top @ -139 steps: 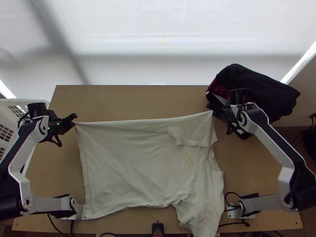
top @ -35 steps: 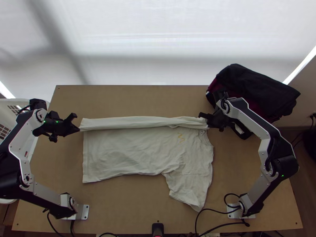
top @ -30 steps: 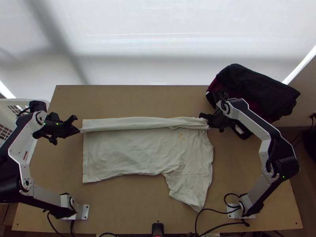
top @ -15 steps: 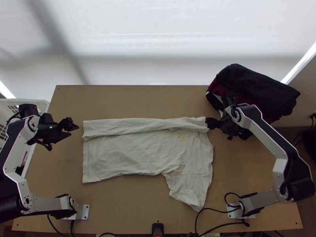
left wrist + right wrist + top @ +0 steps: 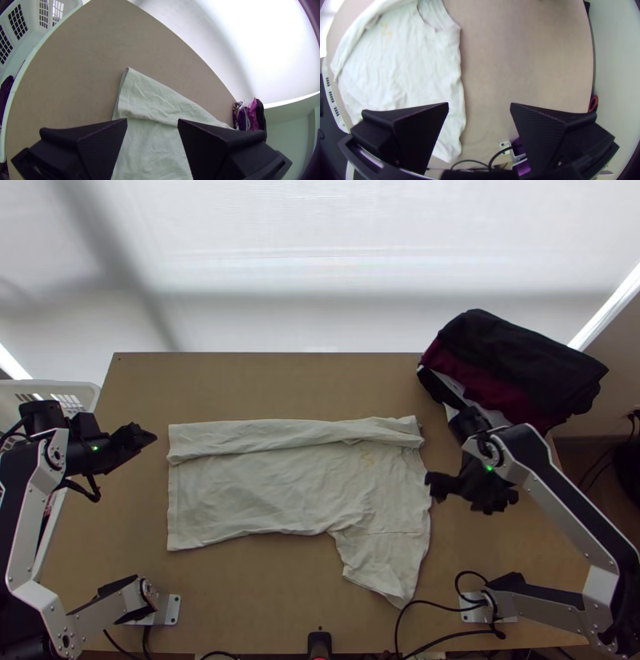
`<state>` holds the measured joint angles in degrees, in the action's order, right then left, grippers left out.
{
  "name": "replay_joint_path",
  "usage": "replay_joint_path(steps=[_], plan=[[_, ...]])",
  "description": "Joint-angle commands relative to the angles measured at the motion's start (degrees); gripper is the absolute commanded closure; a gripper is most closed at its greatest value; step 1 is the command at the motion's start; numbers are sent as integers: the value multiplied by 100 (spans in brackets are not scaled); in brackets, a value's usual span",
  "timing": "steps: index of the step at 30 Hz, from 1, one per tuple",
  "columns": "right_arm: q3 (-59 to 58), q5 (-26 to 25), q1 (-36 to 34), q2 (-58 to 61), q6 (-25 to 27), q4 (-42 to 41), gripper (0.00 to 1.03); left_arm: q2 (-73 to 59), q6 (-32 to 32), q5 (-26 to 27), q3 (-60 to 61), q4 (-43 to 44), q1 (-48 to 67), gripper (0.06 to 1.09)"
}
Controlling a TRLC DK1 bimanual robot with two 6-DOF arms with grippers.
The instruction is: Fold the t-shirt
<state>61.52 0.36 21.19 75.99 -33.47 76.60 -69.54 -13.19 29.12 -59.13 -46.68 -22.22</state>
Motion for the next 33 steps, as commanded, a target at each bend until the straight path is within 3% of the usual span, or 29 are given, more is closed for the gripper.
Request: replay_joint_path(steps=[1, 3, 8, 9, 12, 13, 33], plan=[[-553, 34, 447, -119, -63, 127, 15, 186, 89, 49, 157, -96, 77, 33], [-931, 61, 579, -541, 8, -268, 16, 239, 89, 49, 165, -131, 86, 33], [-1713, 843, 606, -1139, 122, -1015, 16, 415, 97, 41, 148, -289, 148, 33], [-1801, 922, 597, -1200, 236, -1086, 22, 459, 106, 41, 148, -342, 165, 33], [-1950, 922, 553, -1297, 245, -1411, 54, 582, 133, 32, 121, -439, 218, 33], [-1994, 931, 535, -1297, 245, -1455, 59, 599, 159, 32, 95, -509, 227, 33], [-2425, 1317, 526, -374, 702, -1877, 59, 722, 212, -109, 148, -826, 649, 33]])
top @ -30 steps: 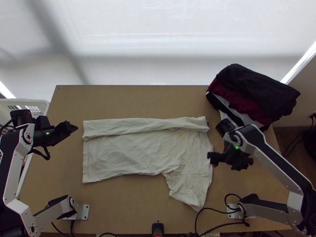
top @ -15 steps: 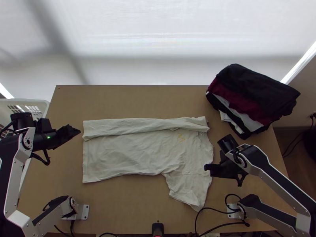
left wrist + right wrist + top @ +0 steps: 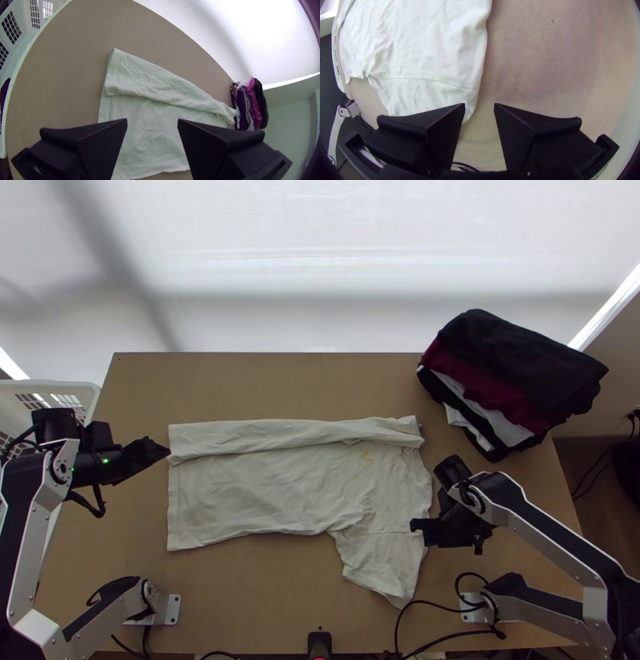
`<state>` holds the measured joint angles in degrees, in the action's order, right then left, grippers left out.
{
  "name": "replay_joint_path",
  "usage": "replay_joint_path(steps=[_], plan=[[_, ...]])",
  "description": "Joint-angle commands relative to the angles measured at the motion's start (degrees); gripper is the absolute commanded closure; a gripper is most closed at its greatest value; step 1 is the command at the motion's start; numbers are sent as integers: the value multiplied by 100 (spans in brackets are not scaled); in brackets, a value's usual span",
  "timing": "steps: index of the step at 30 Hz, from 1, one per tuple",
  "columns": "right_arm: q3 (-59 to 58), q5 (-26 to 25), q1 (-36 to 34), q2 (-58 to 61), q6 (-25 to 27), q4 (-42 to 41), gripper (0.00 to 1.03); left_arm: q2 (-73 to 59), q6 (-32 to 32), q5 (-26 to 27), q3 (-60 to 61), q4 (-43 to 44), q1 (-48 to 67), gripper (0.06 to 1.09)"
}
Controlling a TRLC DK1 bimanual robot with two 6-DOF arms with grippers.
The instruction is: Fold the t-shirt
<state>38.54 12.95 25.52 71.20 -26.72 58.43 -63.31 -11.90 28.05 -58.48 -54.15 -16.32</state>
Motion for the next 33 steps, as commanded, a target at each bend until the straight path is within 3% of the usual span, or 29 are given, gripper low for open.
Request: replay_joint_path(steps=[1, 11, 13, 16, 18, 22, 25, 30, 33], plan=[[-119, 67, 129, 105, 18, -87, 59, 117, 83, -2, 82, -87, 67, 33], [-163, 102, 199, 307, -9, -403, 61, 187, 241, -81, 91, -122, 164, 33], [-163, 111, 226, 360, -17, -491, 92, 231, 549, -257, 144, -184, 287, 33], [-181, 120, 226, 342, -17, -517, 94, 170, 1278, -705, 126, -808, 595, 33], [-154, 129, 226, 324, -9, -517, 100, 143, 1761, -1021, 170, -1168, 805, 33], [-93, 129, 252, 280, -9, -517, 100, 152, 2640, -1382, 284, -1871, 1034, 34], [-75, 129, 269, 272, -26, -526, 100, 73, 2851, -1584, 416, -2064, 1148, 34], [-66, 129, 243, 298, -44, -544, 100, -182, 2992, -2419, 935, -2223, 1561, 34], [-66, 129, 226, 307, -44, -544, 100, -199, 3124, -2542, 1269, -2152, 1658, 34]])
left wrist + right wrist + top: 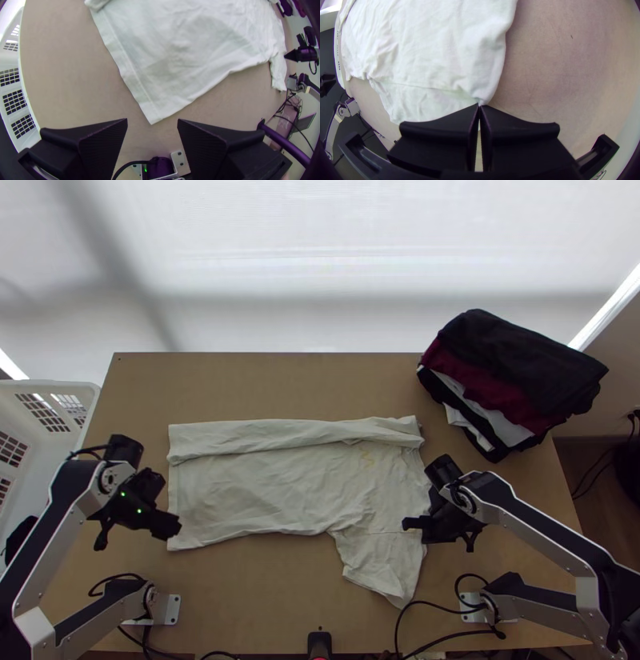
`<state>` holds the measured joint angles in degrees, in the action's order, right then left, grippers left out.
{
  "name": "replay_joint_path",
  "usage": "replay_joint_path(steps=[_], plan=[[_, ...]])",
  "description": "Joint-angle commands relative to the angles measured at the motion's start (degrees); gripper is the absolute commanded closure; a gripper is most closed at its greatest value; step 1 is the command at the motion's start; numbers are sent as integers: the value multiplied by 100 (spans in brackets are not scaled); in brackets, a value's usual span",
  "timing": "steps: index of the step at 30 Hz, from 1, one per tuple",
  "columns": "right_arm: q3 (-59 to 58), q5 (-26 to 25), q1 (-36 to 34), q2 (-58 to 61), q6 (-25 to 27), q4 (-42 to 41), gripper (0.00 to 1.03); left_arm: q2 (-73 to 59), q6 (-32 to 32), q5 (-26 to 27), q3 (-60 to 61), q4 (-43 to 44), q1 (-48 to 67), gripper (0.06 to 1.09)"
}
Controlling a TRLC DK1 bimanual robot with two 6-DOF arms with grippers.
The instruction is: Fold the t-shirt
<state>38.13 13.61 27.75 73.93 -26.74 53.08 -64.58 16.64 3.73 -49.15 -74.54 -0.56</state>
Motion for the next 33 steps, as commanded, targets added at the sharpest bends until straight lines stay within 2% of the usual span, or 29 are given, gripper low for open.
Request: replay_joint_path(steps=[1, 3, 5, 9, 11, 13, 20, 23, 25, 30, 33], plan=[[-25, 63, -6, 25, -42, -8, 100, -64, 322, -100, 397, -78, 108, 37], [-51, 63, -15, 34, -42, -26, 100, -90, 260, -100, 494, 89, 196, 53], [-60, 63, -24, 34, -42, -43, 100, -152, 155, -100, 599, 397, 196, 62], [-34, 63, -24, 34, -42, -43, 100, -477, 164, -100, 696, 362, 196, 62], [-34, 63, -24, 34, -42, -52, 100, -653, 199, -100, 766, 388, 205, 49], [-34, 63, -24, 25, -42, -61, 100, -767, 252, -118, 872, 353, 214, 42], [-34, 63, -59, 25, -42, -114, 100, -793, 278, -109, 986, 485, 214, 42], [-51, 63, -59, 25, -42, -140, 100, -802, 304, -100, 1012, 581, 188, 43], [-51, 63, -59, 16, -42, -140, 100, -802, 313, -100, 1021, 634, 188, 50], [-34, 63, -94, -10, -42, -140, 100, -978, 357, -100, 1056, 704, 196, 50], [-34, 63, -103, -19, -50, -140, 100, -1057, 419, -91, 1135, 819, 205, 67]])
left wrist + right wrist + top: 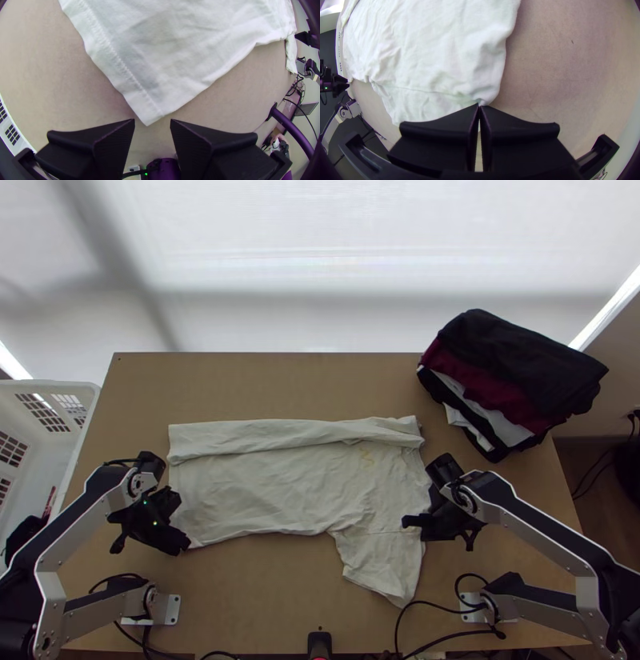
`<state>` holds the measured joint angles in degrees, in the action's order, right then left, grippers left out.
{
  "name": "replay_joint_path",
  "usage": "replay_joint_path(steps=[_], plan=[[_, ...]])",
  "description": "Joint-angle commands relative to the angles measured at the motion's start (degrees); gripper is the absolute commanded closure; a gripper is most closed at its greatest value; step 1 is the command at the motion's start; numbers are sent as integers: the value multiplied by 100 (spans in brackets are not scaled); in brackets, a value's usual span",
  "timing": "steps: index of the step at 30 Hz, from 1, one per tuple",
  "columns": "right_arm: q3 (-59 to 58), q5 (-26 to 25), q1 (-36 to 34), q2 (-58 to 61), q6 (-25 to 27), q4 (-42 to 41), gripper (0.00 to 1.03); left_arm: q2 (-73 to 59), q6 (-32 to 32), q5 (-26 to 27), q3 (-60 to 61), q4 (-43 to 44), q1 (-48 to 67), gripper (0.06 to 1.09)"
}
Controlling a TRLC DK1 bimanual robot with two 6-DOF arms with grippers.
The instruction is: Fold the t-shirt
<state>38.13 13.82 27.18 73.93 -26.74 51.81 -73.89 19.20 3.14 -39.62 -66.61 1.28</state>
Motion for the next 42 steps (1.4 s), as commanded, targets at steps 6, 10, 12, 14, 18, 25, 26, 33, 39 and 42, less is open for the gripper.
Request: replay_joint_path(steps=[6, 10, 12, 14, 18, 25, 26, 33, 39, 42], plan=[[-51, 41, -55, -89, -50, -13, 100, -135, 224, 20, 235, 148, 22, 85], [-69, 41, -55, -116, -50, -13, 100, 138, 224, 143, 217, 280, -5, 105], [-60, 41, -55, -125, -42, -13, 100, 138, 224, 152, 182, 298, -31, 105], [-51, 33, -55, -125, -50, -13, 100, 190, 260, 152, 112, 298, -93, 105], [-60, 33, -72, -151, -42, -13, 100, 278, 321, 196, -99, 245, -295, 105], [-42, 33, -152, -195, 11, -13, 100, 331, 690, 205, -380, 139, -875, 105], [-42, 33, -160, -204, 11, -13, 100, 331, 752, 205, -389, 104, -910, 105], [-7, 24, -222, -256, 99, -22, 100, 709, 1024, 231, -415, -274, -1007, 105], [37, 15, -556, -379, 336, -13, 100, 894, 1033, 266, -319, -300, -1024, 105], [28, 15, -749, -459, 477, 4, 100, 920, 1051, 266, -284, -265, -1051, 105]])
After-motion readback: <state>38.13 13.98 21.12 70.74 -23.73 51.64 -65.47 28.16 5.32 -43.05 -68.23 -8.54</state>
